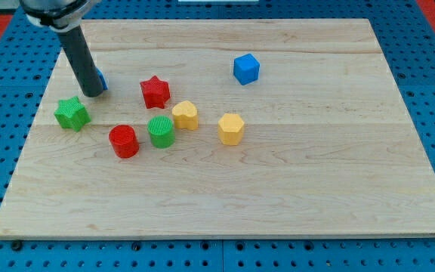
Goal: Push the green star closer to the red star
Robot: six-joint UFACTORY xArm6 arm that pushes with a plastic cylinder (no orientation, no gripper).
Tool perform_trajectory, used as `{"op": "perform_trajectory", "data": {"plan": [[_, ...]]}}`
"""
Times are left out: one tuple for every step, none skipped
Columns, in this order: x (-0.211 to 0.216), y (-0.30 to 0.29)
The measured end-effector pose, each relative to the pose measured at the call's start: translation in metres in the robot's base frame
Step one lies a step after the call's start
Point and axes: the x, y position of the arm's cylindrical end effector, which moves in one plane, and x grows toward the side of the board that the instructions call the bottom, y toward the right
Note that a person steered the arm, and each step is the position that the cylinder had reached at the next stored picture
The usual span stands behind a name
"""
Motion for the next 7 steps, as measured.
{"op": "perform_trajectory", "data": {"plan": [[-0.032,0.003],[-0.039,-0.031],[0.010,-0.069],[0.063,-0.084],[0.053,-0.087],[0.041,-0.038],[0.036,-0.003]]}}
